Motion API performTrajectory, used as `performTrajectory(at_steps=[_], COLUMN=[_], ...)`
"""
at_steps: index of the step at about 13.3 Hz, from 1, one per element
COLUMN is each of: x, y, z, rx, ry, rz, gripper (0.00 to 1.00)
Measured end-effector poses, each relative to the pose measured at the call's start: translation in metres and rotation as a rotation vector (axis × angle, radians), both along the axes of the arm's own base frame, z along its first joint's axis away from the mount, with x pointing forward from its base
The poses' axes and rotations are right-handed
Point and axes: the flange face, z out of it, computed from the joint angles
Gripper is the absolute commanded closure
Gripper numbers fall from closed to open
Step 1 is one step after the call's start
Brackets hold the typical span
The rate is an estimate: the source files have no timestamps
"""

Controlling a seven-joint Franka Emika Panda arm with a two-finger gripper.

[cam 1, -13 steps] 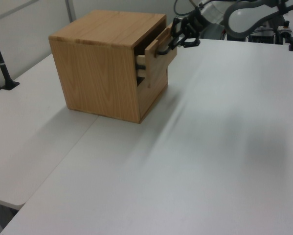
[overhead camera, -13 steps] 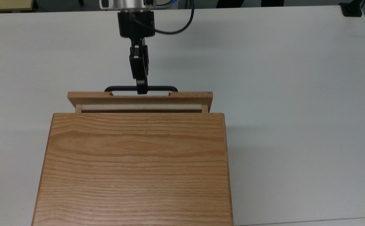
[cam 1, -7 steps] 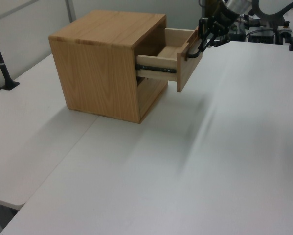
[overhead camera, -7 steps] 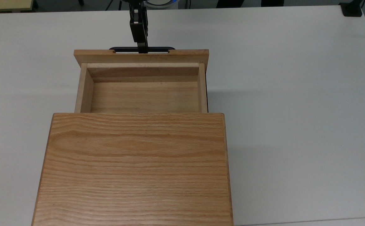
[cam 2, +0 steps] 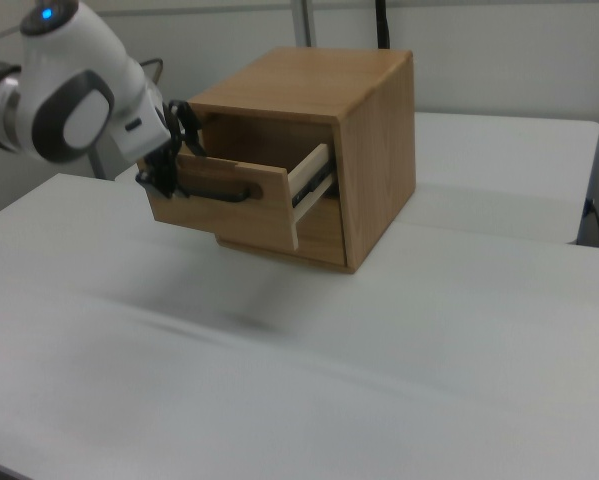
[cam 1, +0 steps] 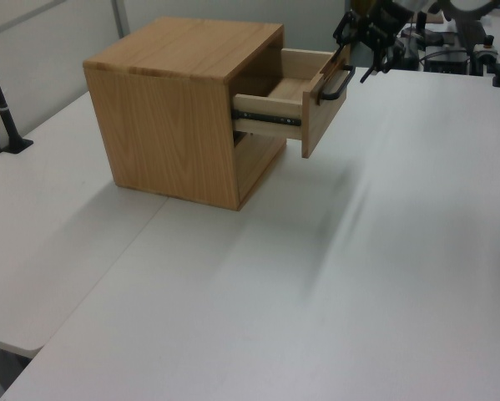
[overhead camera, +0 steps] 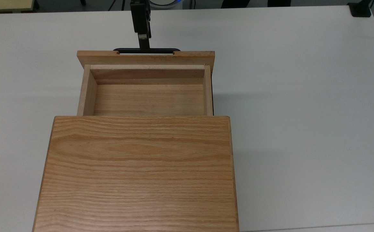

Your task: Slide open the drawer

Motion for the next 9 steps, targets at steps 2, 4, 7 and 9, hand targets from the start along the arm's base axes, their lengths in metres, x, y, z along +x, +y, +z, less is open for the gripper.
performTrajectory(at_steps=[2,4,7,9], x=[-0.005,-0.017,-0.034,-0.043], y=[0.002,0.003,0.002,-0.001], z=[0.028,0.051,0.059,0.053], rx=[-0.038,-0.093,-0.207,-0.29], ry=[0.088,0.195,0.318,0.383], rz=[0.091,0.24,0.596,0.862], gripper=[0.0,0.0,0.0,0.0])
